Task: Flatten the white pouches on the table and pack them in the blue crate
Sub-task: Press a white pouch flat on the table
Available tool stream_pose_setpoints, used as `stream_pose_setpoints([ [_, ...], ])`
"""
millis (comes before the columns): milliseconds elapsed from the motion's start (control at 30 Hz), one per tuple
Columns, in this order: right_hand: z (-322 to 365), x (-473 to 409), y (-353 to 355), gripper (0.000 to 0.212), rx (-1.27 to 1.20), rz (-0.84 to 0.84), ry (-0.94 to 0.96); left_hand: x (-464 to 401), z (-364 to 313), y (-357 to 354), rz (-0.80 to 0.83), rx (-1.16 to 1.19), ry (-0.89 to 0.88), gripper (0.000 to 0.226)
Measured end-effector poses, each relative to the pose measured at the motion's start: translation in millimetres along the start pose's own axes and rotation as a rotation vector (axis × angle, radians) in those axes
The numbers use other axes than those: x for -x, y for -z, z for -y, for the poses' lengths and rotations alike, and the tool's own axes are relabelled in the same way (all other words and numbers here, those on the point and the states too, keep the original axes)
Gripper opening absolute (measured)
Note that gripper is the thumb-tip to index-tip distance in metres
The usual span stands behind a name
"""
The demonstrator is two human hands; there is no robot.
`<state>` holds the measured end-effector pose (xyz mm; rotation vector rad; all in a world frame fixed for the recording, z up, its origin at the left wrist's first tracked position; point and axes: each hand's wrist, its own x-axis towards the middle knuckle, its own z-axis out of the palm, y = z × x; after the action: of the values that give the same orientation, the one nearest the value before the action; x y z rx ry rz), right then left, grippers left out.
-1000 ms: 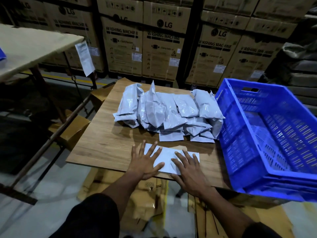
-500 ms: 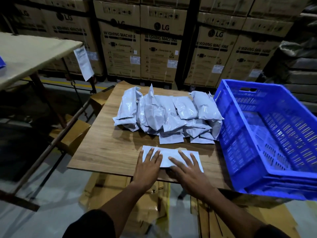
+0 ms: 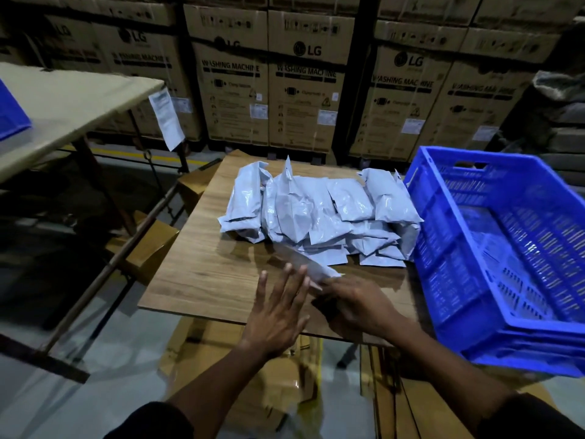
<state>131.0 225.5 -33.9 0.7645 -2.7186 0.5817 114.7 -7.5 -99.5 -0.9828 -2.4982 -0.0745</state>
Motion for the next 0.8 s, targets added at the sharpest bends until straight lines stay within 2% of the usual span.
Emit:
stream_pose_setpoints([
  [100,-2,-11,22,0.036,-0.327,0.014,-0.239,-2,4,6,0.003,0.034,-0.012,0.083],
  [167,-5,-19,35,0.028,-0.511,0.158,-0.406,-6,6,6,0.068,0.062,-0.041,0.081],
  [233,-14,-25,42,0.027,-0.579,0.374,-0.495,-8,4,-1,0.184,0.103,-0.053,0.081],
  [333,-31,-32,36,0.032,-0.348,0.529,-0.475,-8,-3,-16,0.4,0.149,-0.006,0.077],
  [367,-30,-33,28,0.033,-0.175,0.511,-0.482,-7,-5,-21,0.452,0.148,0.027,0.076],
  [433,-19,-23,3,0.034,0.102,0.307,-0.504,-2,-13,-27,0.509,0.141,0.093,0.074],
  [467,-11,-13,-12,0.037,0.104,0.221,-0.513,-2,-17,-27,0.531,0.15,0.126,0.072],
  [500,-3,-3,-27,0.042,0.08,0.208,-0.527,-2,-22,-26,0.516,0.16,0.16,0.07],
  [633,4,33,-64,0.059,0.215,0.323,-0.492,-9,-34,-14,0.425,0.176,0.253,0.057],
  [733,-4,39,-62,0.062,0.193,0.372,-0.373,-18,-34,-13,0.387,0.171,0.218,0.051],
  [800,-8,40,-56,0.067,0.127,0.376,-0.309,-26,-36,-17,0.424,0.192,0.182,0.054],
])
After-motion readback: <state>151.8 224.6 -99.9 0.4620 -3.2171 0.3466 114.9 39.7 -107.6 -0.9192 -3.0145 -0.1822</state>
